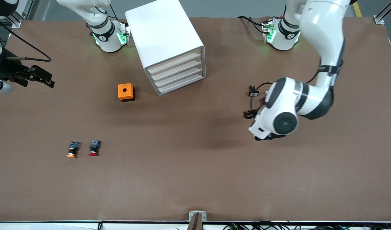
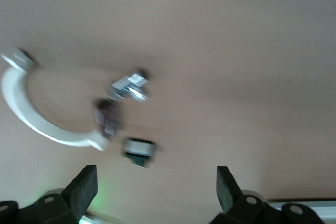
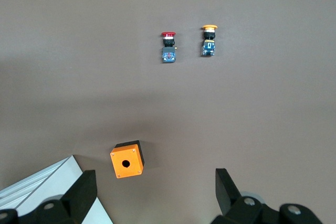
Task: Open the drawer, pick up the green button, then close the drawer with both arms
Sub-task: 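Reach the left gripper toward the white cabinet's drawer front, then grasp the drawer handle with the left gripper while the right gripper approaches, then pull the drawer open with the left gripper while the right gripper reaches in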
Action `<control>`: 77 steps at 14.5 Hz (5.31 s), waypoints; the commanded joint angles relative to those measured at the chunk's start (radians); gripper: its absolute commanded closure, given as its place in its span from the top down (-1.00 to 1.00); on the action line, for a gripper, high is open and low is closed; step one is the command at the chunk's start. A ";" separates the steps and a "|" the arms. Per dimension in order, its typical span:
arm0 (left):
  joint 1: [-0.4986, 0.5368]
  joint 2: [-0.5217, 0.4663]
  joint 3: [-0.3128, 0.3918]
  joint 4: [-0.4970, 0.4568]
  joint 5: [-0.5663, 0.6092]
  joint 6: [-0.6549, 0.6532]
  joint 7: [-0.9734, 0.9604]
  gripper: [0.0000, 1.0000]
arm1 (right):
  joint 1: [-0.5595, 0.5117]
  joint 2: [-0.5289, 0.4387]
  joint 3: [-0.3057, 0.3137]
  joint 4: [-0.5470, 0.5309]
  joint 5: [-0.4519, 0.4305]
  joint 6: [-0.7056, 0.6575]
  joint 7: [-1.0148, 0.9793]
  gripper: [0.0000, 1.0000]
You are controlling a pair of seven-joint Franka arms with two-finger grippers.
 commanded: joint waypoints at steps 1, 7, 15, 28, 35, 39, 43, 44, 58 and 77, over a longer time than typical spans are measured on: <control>-0.056 0.081 0.003 0.124 -0.083 -0.021 -0.170 0.99 | -0.007 0.058 0.011 0.019 0.001 -0.005 -0.003 1.00; -0.096 0.159 0.006 0.221 -0.370 -0.006 -0.515 0.99 | -0.021 0.208 0.008 0.045 -0.002 0.004 -0.078 1.00; -0.092 0.291 0.006 0.228 -0.660 0.005 -1.095 0.99 | 0.000 0.232 0.019 0.045 0.011 -0.005 0.121 1.00; -0.121 0.429 -0.031 0.206 -0.899 -0.161 -1.476 0.60 | 0.324 0.229 0.019 0.018 0.083 0.108 0.949 1.00; -0.142 0.461 -0.072 0.153 -0.900 -0.198 -1.542 0.13 | 0.450 0.253 0.017 0.021 0.081 0.193 1.200 1.00; -0.161 0.463 -0.074 0.117 -0.901 -0.219 -1.579 0.13 | 0.497 0.275 0.017 0.022 0.073 0.230 1.266 1.00; -0.184 0.464 -0.074 0.103 -0.903 -0.232 -1.580 0.13 | 0.540 0.302 0.017 0.025 0.067 0.259 1.329 1.00; -0.197 0.467 -0.074 0.103 -0.903 -0.232 -1.590 0.10 | 0.548 0.307 0.017 0.025 0.067 0.265 1.332 1.00; -0.217 0.477 -0.074 0.109 -0.899 -0.247 -1.613 -0.96 | 0.628 0.374 0.017 0.033 0.040 0.306 1.453 1.00; 0.049 0.477 -0.072 0.121 -0.932 -0.242 -1.611 -0.84 | 0.758 0.433 0.016 0.034 0.027 0.363 1.594 1.00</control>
